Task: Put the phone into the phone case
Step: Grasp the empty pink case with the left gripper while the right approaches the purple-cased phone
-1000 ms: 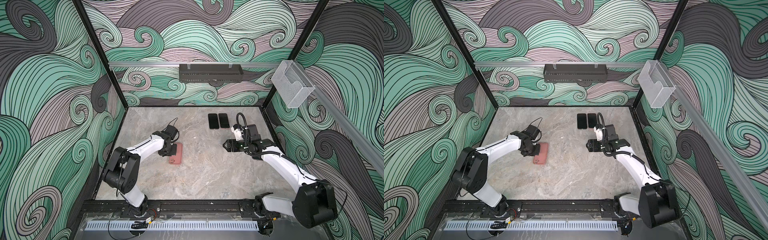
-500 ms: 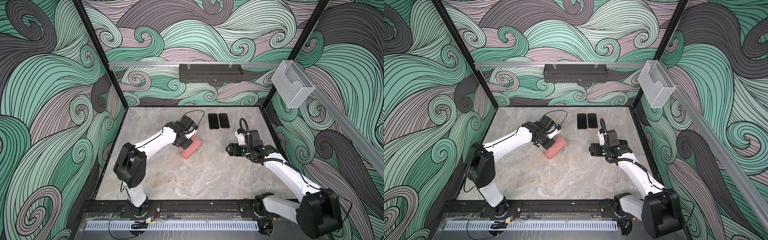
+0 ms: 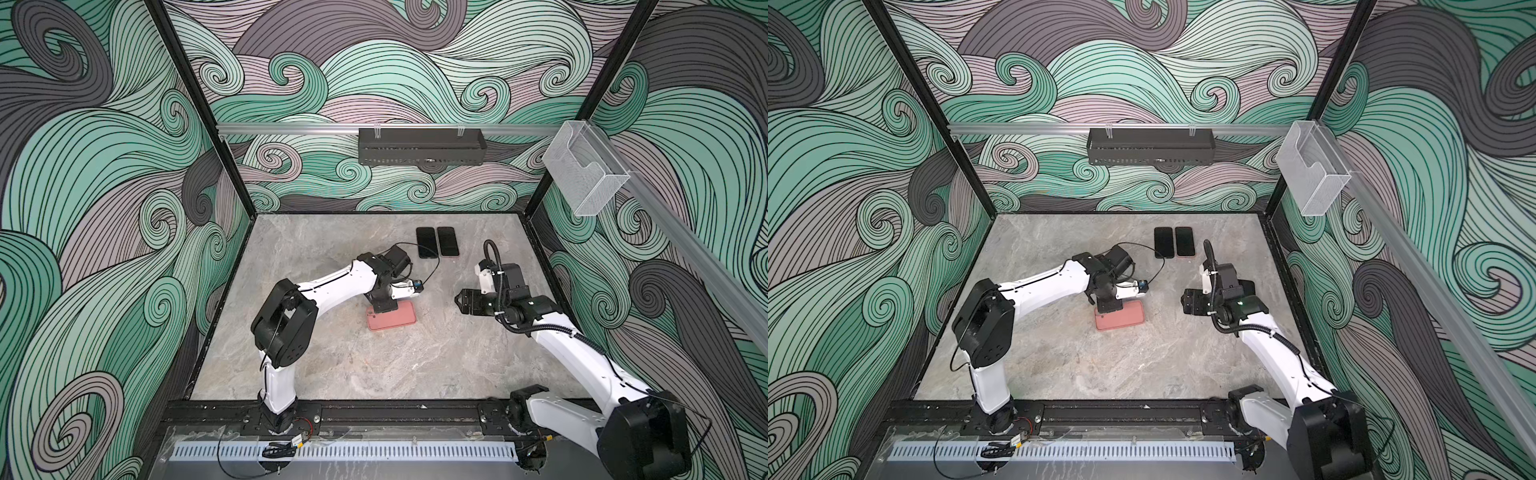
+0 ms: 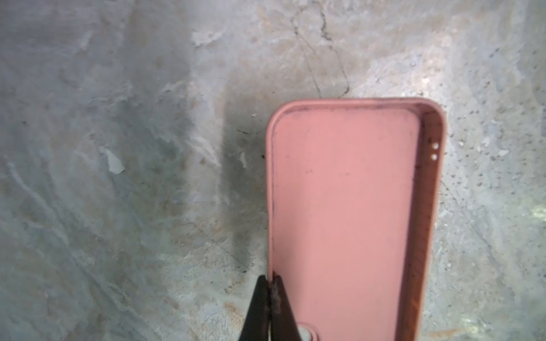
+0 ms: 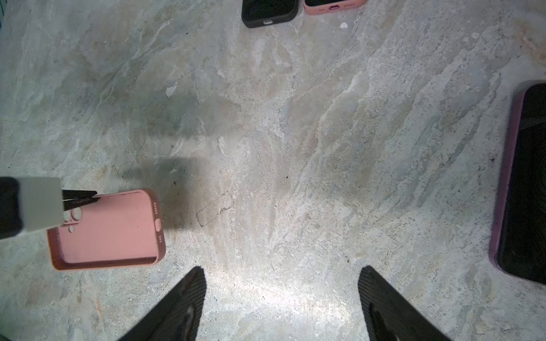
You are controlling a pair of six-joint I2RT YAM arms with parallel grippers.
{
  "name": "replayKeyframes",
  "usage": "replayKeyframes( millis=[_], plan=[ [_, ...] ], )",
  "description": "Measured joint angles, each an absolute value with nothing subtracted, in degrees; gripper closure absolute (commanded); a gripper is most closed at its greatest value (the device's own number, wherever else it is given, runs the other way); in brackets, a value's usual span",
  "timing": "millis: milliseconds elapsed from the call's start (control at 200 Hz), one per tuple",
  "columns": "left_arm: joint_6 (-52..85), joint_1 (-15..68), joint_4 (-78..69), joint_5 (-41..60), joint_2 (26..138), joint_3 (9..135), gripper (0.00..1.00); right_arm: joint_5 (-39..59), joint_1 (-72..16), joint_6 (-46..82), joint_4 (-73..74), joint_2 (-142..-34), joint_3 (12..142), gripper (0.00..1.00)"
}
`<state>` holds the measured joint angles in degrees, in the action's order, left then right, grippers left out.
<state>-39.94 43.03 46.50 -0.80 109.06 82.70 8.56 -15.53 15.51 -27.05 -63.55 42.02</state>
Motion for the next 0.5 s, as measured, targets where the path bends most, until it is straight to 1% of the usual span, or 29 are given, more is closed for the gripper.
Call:
replayKeyframes(
  millis=[130,190,260,300,416,441,456,461,466,471,476,481,486,496,501],
  plan=[
    [-42.5,44.5,46.3,-1.0,112.6,82.8,0.98,8.3,-15.5,16.1,-27.2,-63.5,41.0,0.18],
    [-43.2,45.1,46.0,-1.1,113.6,82.7,0.96,8.3,-15.5,16.4,-27.2,-63.4,40.6,0.18],
    [-43.7,45.5,45.1,-1.7,114.0,82.7,0.89,8.3,-15.5,16.7,-27.2,-63.0,40.2,0.18],
    [-43.8,45.7,44.7,-2.0,114.0,82.7,0.87,8.3,-15.5,16.8,-27.2,-62.8,40.0,0.18],
    [-44.4,45.8,42.3,-3.5,114.0,82.6,0.77,7.8,-15.5,16.9,-27.3,-62.4,39.6,0.18],
    [-44.4,45.8,42.0,-3.7,114.0,82.6,0.72,7.7,-15.5,16.9,-27.3,-62.4,39.6,0.17],
    [-44.4,45.8,41.7,-3.9,114.0,82.6,0.66,7.7,-15.5,17.0,-27.3,-62.4,39.6,0.17],
    [-44.4,45.8,41.6,-3.9,114.0,82.6,0.62,7.6,-15.5,17.0,-27.2,-62.4,39.6,0.17],
    [-44.4,45.8,41.6,-4.0,114.0,82.6,0.6,7.6,-15.5,17.0,-27.2,-62.4,39.6,0.17],
    [-44.4,45.8,41.4,-4.1,114.0,82.6,0.53,7.5,-15.5,17.0,-27.2,-62.4,39.6,0.17],
    [-44.5,45.8,41.3,-4.1,114.0,82.6,0.49,7.5,-15.5,17.0,-27.2,-62.4,39.6,0.17],
    [-44.6,45.8,41.3,-4.2,114.0,82.6,0.43,7.5,-15.5,17.0,-27.2,-62.4,39.6,0.16],
    [-44.5,45.8,41.2,-4.3,114.0,82.6,0.39,7.5,-15.5,17.0,-27.2,-62.4,39.6,0.16],
    [-44.3,45.8,41.1,-4.3,114.0,82.6,0.33,7.4,-15.5,17.0,-27.2,-62.4,39.6,0.16],
    [-44.2,45.8,41.1,-4.4,114.0,82.6,0.27,7.3,-15.5,17.0,-27.3,-62.4,39.6,0.16]
  ],
)
